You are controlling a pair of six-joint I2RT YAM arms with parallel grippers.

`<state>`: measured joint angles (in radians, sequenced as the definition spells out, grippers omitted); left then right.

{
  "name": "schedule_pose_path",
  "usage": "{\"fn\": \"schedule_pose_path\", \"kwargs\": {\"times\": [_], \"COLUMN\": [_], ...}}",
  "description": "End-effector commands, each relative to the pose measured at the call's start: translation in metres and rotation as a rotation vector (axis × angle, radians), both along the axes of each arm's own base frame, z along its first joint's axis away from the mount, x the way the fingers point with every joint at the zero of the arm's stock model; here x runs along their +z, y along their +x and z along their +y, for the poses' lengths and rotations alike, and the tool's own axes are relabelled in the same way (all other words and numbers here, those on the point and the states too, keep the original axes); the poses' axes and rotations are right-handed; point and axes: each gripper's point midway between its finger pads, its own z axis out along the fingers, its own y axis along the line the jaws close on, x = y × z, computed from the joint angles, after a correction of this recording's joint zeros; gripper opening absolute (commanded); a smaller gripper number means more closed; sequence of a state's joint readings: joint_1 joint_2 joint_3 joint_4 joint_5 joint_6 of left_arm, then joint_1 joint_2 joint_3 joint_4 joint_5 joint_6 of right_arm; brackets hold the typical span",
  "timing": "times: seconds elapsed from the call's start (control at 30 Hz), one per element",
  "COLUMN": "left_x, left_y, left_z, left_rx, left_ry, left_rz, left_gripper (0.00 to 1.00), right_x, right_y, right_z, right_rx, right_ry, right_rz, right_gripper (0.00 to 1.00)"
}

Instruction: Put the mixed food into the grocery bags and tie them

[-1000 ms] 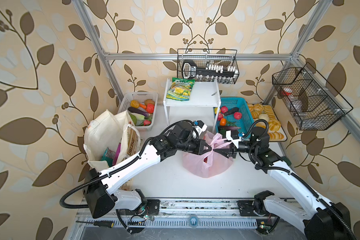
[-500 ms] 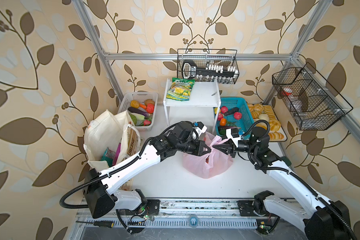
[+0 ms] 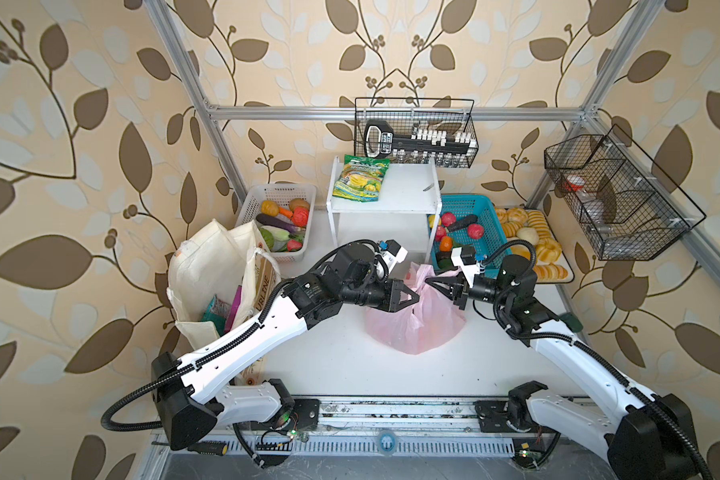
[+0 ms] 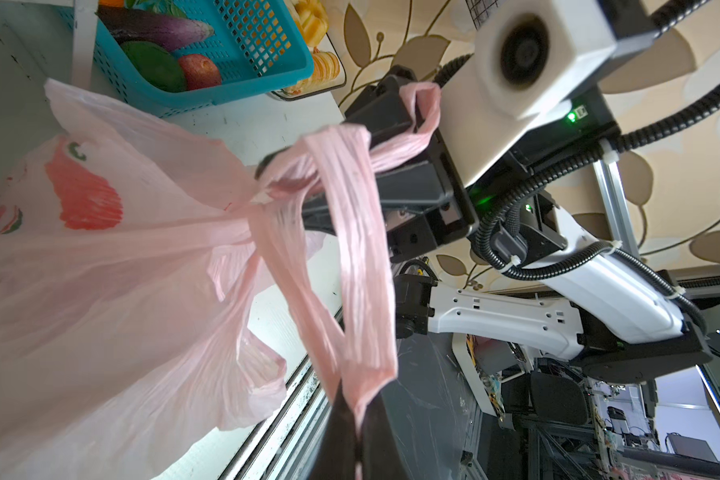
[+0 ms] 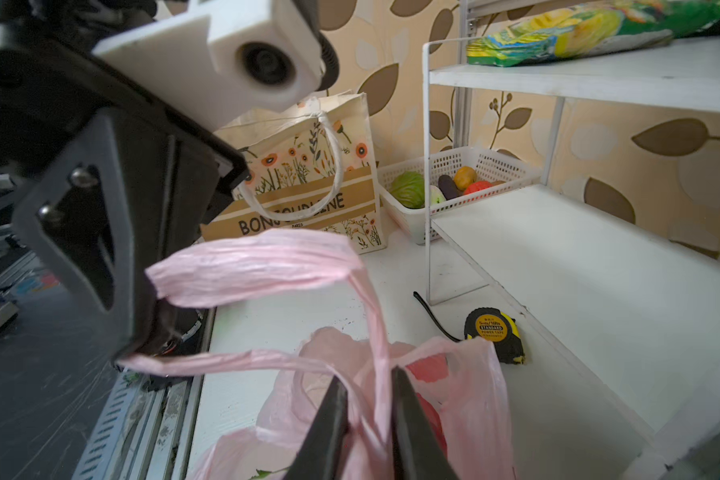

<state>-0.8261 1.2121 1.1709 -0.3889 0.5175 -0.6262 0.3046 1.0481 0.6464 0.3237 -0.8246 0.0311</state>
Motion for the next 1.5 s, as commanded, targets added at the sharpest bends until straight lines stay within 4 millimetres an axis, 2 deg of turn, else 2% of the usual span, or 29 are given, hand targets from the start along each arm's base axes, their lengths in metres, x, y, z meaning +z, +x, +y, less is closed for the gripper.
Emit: {"fn": "schedule_pose_path", "kwargs": {"times": [0.0,0.13,0.27,0.4,0.47,0.63,0.73,0.9,1.07,1.23,1.47], "left_x": [-0.004,-0.020,-0.015,-0.015,-0.017,-0.021,-0.021,-0.021,-0.021,-0.014,-0.010], "left_y": [-0.009,-0.005,0.003,0.009,0.012,0.016,0.016,0.012,0.011,0.010,0.013], "left_z": [-0.002,-0.008,-0.017,-0.023,-0.025,-0.020,-0.017,-0.022,-0.025,-0.025,-0.015], "left_rx": [-0.016,-0.012,-0.013,-0.006,0.002,0.039,0.046,0.012,-0.008,-0.013,0.030], "left_ry": [-0.026,-0.006,-0.020,-0.017,-0.012,0.005,0.010,0.005,0.002,-0.010,0.006], "left_rz": [0.036,0.052,0.026,0.013,0.016,-0.003,-0.008,0.008,0.015,0.005,-0.033], "left_gripper": [0.00,0.00,0.00,0.00,0.00,0.00,0.00,0.00,0.00,0.00,0.00], "right_x": [0.010,0.007,-0.002,-0.002,-0.001,-0.014,-0.020,-0.024,-0.030,-0.039,-0.037], "right_y": [0.021,0.016,0.006,0.003,0.000,-0.020,-0.020,-0.006,-0.015,-0.011,-0.012], "right_z": [-0.010,-0.002,0.002,0.003,0.004,0.007,0.002,-0.005,0.002,0.013,0.016], "right_rx": [-0.125,-0.096,-0.058,-0.044,-0.026,0.098,0.159,0.185,0.331,0.365,0.392], "right_ry": [0.068,0.067,0.044,0.048,0.052,-0.072,-0.125,-0.165,-0.200,-0.209,-0.171], "right_rz": [0.046,0.060,0.065,0.082,0.086,0.007,-0.019,-0.059,-0.093,-0.082,-0.058], "right_gripper": [0.18,0.14,0.11,0.05,0.13,0.47,0.69,0.76,0.78,0.76,0.51]}}
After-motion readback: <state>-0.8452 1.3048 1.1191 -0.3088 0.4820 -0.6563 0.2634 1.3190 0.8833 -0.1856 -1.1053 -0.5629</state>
